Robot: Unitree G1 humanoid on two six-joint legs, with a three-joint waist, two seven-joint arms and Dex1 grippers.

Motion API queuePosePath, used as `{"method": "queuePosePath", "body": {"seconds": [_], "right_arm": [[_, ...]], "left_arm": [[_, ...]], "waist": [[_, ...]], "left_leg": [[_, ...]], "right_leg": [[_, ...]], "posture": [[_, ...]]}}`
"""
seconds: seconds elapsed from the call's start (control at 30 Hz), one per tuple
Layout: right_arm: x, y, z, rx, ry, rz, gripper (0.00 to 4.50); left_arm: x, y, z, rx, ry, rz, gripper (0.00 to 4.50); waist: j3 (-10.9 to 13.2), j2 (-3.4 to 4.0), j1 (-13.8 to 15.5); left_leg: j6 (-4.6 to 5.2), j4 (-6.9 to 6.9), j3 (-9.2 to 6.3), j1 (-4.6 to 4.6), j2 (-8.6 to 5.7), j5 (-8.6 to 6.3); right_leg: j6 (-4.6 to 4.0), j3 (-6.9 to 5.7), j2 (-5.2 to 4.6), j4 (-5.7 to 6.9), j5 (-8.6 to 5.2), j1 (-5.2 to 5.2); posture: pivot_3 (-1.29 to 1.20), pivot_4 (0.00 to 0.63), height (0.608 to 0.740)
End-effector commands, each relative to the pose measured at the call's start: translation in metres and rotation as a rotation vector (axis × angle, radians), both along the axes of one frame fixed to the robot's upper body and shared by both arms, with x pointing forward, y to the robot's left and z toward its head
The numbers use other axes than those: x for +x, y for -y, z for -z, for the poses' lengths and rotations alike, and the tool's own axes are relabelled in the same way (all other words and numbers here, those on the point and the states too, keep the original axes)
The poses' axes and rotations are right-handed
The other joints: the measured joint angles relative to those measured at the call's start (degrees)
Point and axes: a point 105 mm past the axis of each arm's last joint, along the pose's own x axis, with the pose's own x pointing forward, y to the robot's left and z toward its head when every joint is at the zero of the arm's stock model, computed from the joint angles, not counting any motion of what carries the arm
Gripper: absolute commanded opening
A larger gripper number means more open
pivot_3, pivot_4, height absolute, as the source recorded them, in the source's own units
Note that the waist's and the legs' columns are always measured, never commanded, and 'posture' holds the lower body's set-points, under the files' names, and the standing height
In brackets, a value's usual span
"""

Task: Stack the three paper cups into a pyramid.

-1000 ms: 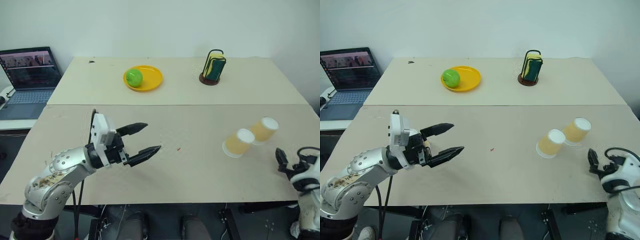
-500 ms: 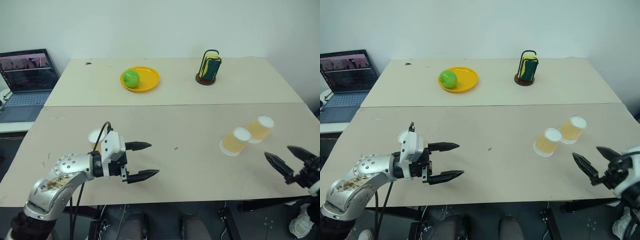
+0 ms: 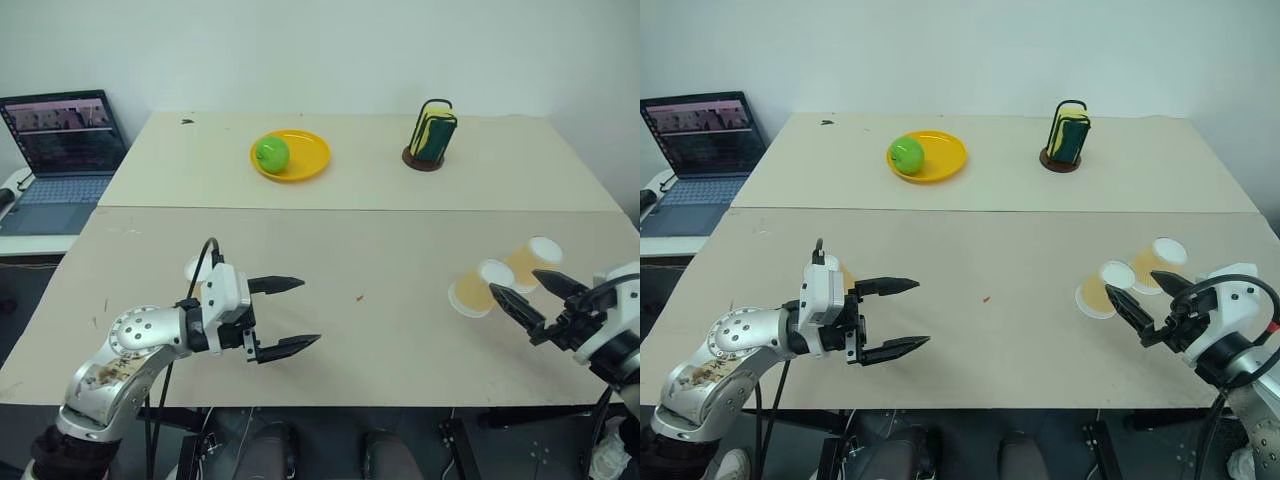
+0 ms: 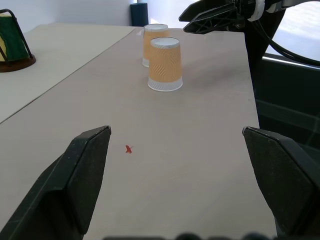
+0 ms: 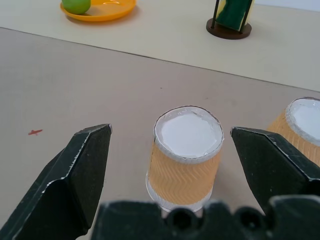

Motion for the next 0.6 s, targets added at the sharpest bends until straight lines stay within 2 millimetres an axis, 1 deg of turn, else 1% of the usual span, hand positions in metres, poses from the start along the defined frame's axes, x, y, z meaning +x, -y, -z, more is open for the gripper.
{"method": "queuePosePath", "body": {"seconds": [0.03,0.13,0.27,0.37,0.6], "right_arm": [[0.009,-0.001,0.002,0.017,0.016,-0.004,4.49],[0.015,0.001,0.009,0.056,0.005,-0.005,4.49],[0.019,0.004,0.016,0.083,-0.007,-0.006,4.49],[0.021,0.004,0.017,0.088,-0.006,-0.012,4.49],[0.036,-0.002,0.018,0.073,-0.001,-0.042,4.49]], "left_arm": [[-0.005,0.006,-0.012,-0.016,0.056,0.025,4.50],[-0.003,0.008,-0.016,-0.026,0.061,0.019,4.50],[-0.003,0.009,-0.016,-0.017,0.068,0.015,4.50],[-0.002,0.009,-0.018,-0.021,0.068,0.009,4.50],[-0.001,0.007,-0.017,-0.024,0.059,-0.017,4.50]], "waist": [[0.0,0.00,-0.1],[0.0,0.00,0.0],[0.0,0.00,0.1],[0.0,0.00,0.1],[0.0,0.00,-0.1]], "left_leg": [[0.00,0.00,0.00,0.00,0.00,0.00],[0.00,0.01,0.00,0.00,0.00,0.00],[0.01,0.01,0.00,-0.02,-0.03,0.00],[0.00,0.02,0.00,-0.01,-0.03,0.00],[0.00,0.07,0.00,0.03,-0.02,0.01]], "right_leg": [[0.00,0.00,0.00,0.00,0.00,0.00],[0.01,0.00,0.04,0.01,0.00,0.00],[0.03,0.00,0.05,0.02,0.01,0.00],[0.04,0.00,0.07,0.04,0.02,0.00],[0.05,0.02,0.10,0.11,0.03,0.01]], "posture": [[0.00,0.150,0.735],[0.00,0.150,0.735],[0.00,0.150,0.735],[0.00,0.150,0.735],[0.00,0.150,0.735]]}}
